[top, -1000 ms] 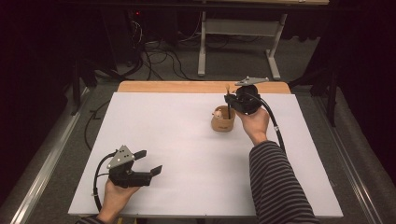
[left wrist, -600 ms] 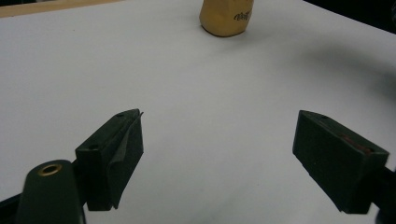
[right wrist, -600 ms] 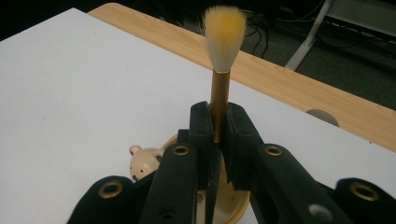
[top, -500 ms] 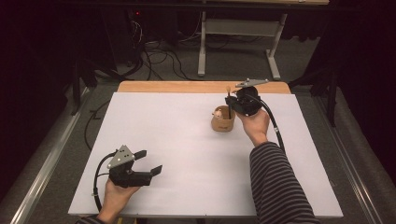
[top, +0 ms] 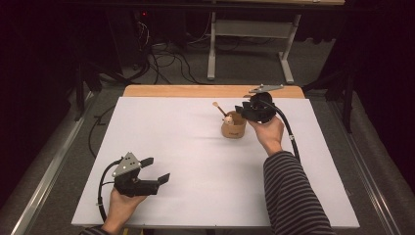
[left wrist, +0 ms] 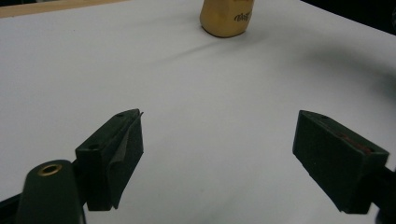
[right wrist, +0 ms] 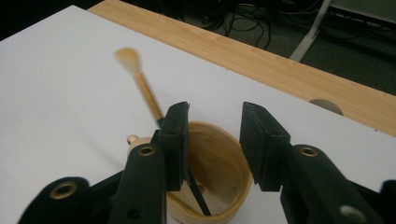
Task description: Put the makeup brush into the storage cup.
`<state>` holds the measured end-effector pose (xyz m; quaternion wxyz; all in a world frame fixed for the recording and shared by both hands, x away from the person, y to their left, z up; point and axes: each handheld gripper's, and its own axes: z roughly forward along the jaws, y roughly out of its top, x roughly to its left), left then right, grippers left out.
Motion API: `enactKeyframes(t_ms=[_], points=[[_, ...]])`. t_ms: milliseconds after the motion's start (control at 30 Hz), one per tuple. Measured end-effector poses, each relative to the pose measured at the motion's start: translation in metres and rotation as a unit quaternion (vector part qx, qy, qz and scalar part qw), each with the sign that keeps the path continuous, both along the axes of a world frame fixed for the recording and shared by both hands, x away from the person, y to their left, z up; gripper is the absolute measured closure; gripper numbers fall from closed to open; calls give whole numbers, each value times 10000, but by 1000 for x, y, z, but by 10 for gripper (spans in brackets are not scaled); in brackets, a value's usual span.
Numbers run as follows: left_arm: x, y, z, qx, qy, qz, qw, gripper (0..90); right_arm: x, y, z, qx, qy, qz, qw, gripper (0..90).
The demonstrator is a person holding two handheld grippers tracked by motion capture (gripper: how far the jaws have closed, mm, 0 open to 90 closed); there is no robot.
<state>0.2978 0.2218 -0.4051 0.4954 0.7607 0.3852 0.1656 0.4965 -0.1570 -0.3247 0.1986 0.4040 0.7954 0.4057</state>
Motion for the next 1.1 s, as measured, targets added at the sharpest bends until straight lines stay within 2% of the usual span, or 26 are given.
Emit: enactKeyframes(t_ms=[333, 1100], points=[[0, 0, 0, 3, -3, 8, 10000, 168, -10, -12, 4, 284, -122, -30, 9995, 554], [0, 0, 0, -2, -11, 2, 10000, 168, -25, -17, 10, 354, -200, 103, 9991, 507]])
